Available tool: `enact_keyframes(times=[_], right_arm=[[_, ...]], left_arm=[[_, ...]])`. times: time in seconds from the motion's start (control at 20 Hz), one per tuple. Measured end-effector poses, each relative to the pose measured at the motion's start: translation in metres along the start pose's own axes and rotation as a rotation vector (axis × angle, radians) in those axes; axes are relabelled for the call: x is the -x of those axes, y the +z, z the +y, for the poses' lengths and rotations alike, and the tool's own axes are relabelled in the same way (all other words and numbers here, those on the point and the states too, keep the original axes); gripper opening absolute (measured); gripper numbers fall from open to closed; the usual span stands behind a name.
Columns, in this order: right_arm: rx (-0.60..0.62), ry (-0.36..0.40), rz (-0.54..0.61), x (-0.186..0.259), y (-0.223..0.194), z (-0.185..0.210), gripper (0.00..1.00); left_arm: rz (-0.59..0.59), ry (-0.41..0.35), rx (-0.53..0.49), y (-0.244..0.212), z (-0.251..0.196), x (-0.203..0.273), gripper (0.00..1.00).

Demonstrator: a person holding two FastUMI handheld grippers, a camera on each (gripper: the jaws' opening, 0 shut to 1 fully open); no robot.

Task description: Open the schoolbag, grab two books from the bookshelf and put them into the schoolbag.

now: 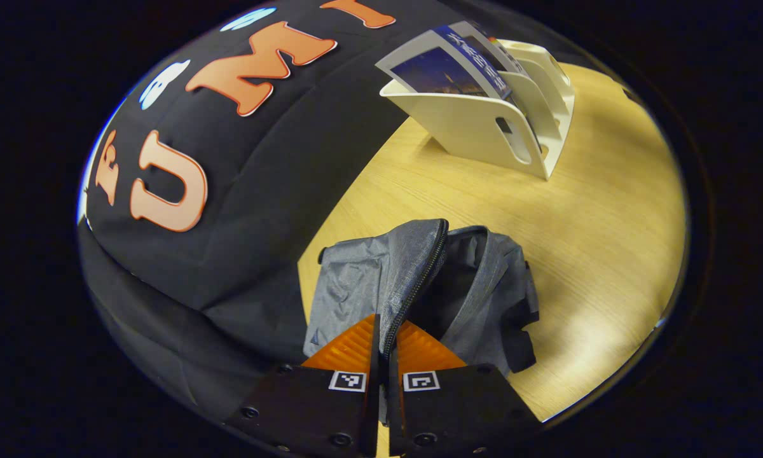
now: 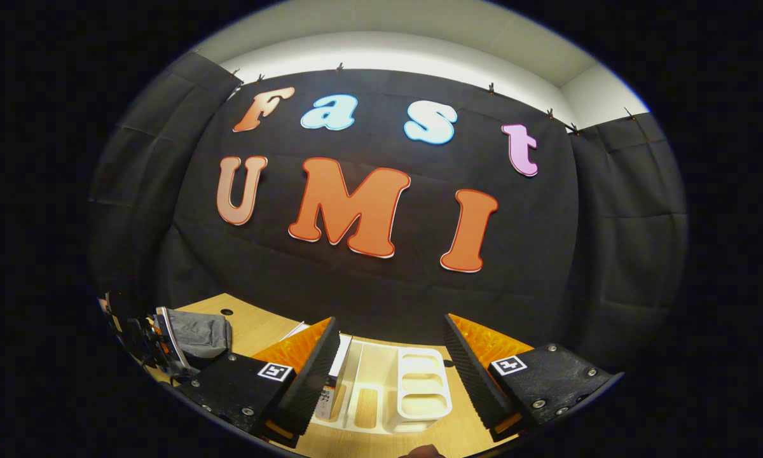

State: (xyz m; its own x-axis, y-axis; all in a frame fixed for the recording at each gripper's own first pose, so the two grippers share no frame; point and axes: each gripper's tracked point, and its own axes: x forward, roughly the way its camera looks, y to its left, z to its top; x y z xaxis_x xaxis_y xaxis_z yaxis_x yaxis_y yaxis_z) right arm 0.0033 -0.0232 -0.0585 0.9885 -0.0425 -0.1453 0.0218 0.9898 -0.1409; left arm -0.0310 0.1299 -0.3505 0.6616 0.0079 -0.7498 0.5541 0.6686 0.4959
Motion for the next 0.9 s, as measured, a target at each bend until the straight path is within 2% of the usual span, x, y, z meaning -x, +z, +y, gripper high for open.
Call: enact_keyframes(times=[0.25,0.4,0.65,0.9], right_arm=[[0.010,-0.097,0.070,-0.012,0.004,0.047,0.97],[0.016,-0.146,0.098,-0.022,0.013,0.068,0.97],[-0.030,-0.155,0.188,-0.041,0.022,0.104,0.98],[-0.052,-0.152,0.364,-0.062,0.021,0.122,0.98]], left_arm=[[-0.053,-0.227,0.118,0.008,0.032,0.004,0.07],[-0.076,-0.352,0.131,0.009,0.048,0.006,0.07],[-0.109,-0.533,0.157,0.019,0.083,0.014,0.07],[-0.119,-0.690,0.184,0.035,0.121,0.022,0.07]])
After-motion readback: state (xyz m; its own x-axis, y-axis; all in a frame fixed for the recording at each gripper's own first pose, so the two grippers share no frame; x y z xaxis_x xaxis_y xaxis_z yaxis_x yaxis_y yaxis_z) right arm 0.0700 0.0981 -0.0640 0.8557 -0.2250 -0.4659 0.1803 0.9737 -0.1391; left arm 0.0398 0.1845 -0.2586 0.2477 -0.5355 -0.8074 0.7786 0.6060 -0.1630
